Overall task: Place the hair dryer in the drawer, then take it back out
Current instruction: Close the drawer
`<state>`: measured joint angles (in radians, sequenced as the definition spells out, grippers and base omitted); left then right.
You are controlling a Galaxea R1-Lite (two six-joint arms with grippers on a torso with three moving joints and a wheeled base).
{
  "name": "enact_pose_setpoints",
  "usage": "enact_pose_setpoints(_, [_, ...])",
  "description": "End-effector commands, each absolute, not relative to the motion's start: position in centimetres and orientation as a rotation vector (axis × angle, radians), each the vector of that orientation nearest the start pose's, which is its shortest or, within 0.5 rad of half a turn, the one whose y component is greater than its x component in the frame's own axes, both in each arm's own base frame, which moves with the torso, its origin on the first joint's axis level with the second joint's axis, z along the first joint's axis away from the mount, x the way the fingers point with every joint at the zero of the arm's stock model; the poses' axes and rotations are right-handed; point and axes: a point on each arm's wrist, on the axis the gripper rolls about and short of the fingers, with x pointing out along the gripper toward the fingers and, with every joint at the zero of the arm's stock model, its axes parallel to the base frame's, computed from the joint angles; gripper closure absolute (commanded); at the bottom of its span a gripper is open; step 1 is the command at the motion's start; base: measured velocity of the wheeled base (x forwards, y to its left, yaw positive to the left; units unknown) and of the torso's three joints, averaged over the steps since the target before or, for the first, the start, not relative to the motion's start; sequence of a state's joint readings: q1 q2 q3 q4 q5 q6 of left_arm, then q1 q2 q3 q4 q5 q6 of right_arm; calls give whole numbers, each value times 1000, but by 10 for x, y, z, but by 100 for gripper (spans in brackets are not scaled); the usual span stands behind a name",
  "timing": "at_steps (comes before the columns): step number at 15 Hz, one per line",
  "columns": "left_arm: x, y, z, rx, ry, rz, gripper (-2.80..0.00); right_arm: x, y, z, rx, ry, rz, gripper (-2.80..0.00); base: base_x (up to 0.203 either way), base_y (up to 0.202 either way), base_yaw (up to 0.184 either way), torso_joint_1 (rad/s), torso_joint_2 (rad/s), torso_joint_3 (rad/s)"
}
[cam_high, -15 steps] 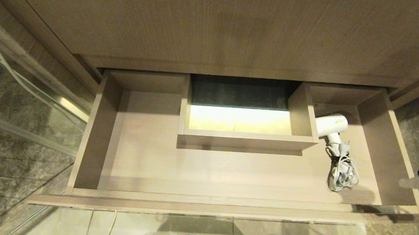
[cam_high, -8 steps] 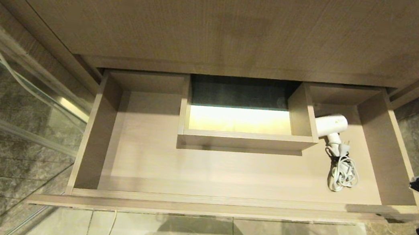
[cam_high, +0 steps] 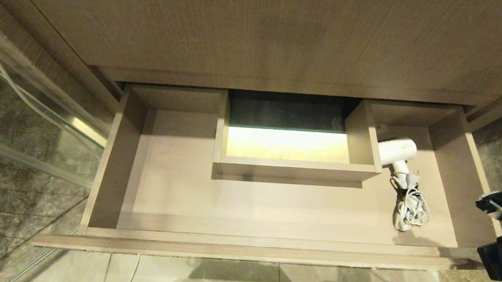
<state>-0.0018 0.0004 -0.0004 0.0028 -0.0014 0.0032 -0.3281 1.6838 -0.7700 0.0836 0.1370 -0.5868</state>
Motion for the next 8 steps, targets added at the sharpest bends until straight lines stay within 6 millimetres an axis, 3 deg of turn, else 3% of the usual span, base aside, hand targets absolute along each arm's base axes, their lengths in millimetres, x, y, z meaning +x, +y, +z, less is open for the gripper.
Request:
enact_pose_setpoints(1, [-23, 0, 75, 3, 5, -3, 0, 242, -80, 116, -298, 1034, 120, 0, 0, 0, 0, 0, 0, 0])
enact_pose_setpoints(8, [-23, 0, 75, 3, 3, -3, 0, 238, -78, 159, -309, 821, 158, 0, 0, 0, 0, 0, 0, 0])
